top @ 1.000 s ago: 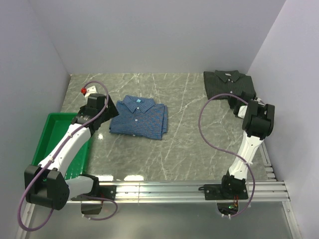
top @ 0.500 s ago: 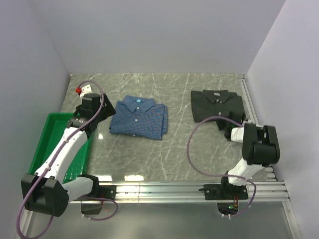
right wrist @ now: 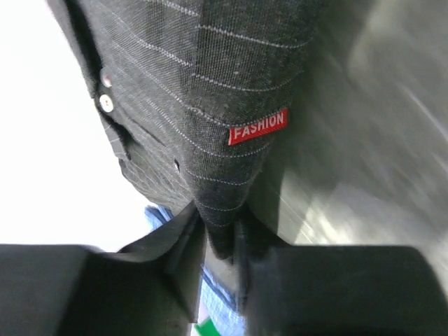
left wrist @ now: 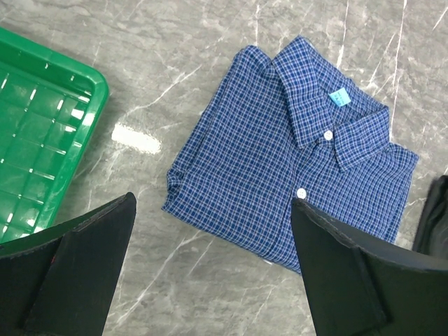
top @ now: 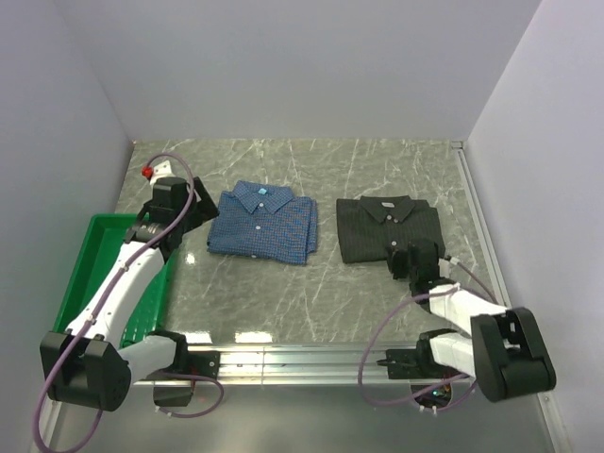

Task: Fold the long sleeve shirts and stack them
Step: Neatly place the folded shirt to the corner

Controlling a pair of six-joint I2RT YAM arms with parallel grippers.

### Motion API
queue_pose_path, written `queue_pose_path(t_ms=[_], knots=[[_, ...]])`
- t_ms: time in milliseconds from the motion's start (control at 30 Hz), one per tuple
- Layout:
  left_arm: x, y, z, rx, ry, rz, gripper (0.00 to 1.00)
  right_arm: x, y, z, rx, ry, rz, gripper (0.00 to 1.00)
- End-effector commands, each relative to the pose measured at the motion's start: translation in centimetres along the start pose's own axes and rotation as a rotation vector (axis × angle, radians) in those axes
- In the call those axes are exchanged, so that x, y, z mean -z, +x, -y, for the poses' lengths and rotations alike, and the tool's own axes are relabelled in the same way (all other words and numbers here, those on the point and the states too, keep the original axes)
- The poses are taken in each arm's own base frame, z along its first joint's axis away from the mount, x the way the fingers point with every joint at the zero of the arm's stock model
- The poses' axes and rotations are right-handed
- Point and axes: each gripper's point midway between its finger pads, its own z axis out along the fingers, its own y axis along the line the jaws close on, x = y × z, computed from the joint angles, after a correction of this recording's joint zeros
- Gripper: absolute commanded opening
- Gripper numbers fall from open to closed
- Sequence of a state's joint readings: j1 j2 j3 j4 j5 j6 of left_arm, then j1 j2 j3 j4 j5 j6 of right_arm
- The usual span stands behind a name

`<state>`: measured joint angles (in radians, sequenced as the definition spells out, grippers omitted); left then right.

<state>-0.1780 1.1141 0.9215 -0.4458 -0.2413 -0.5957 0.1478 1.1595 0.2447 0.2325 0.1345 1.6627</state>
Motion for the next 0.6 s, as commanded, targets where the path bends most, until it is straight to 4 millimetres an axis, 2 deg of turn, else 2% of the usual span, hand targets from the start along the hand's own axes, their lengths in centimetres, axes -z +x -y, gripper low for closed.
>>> queue_pose_path(t_ms=[0,33,67,133,167,200,233,267,300,333,367,400,433,467,500,567], knots=[[0.3,-0.5,0.6,0.012,0.038,0.020,0.98,1.2,-0.3,1.8,-0.011,0.039,0.024,0.36],[0.0,-0.3,0.6,0.009,0.038,0.009,0.98,1.5,-0.3,1.8,0.008,0.039,0.024,0.53],[-0.2,-0.1,0.7,0.006,0.040,0.003,0.98,1.8,-0.6,1.6,0.030,0.036,0.037,0.60],[-0.8,0.5,0.8,-0.004,0.036,-0.034,0.98,3.1,-0.7,0.6,0.137,0.018,0.040,0.72],[-1.1,0.7,0.9,-0.008,0.036,-0.048,0.99,3.5,-0.8,1.0,0.237,0.035,0.046,0.73],[-1.3,0.6,1.2,-0.012,0.041,-0.055,0.99,4.4,-0.5,-1.3,0.283,-0.023,0.040,0.73],[-1.9,1.2,1.3,-0.017,0.038,-0.085,0.99,4.8,0.0,-2.2,0.351,-0.052,0.025,0.76],[-2.1,1.3,1.4,-0.021,0.038,-0.099,0.99,5.3,1.2,-3.1,0.513,-0.098,-0.030,0.80],[-2.3,0.9,1.9,-0.022,0.046,-0.103,0.99,5.9,2.2,-5.5,0.574,-0.134,-0.063,0.82],[-3.0,1.8,2.0,-0.030,0.040,-0.152,0.99,6.2,3.2,-6.4,0.648,-0.154,-0.101,0.83],[-3.4,1.9,2.2,-0.033,0.040,-0.167,0.99,6.5,4.5,-7.1,0.778,-0.187,-0.147,0.83],[-3.6,1.4,2.8,-0.036,0.051,-0.170,0.99,6.8,6.1,-8.3,0.835,-0.177,-0.200,0.83],[-4.6,2.1,2.8,-0.043,0.039,-0.207,0.98,6.8,7.1,-8.9,0.888,-0.187,-0.228,0.83],[-4.9,2.2,2.7,-0.047,0.028,-0.227,0.99,7.2,9.0,-9.0,0.966,-0.214,-0.289,0.83],[-5.8,2.2,2.9,-0.063,0.016,-0.244,0.98,6.9,10.5,-10.2,0.993,-0.229,-0.319,0.84],[-6.7,2.0,2.8,-0.080,0.001,-0.252,0.98,6.4,12.6,-10.6,1.041,-0.242,-0.371,0.84]])
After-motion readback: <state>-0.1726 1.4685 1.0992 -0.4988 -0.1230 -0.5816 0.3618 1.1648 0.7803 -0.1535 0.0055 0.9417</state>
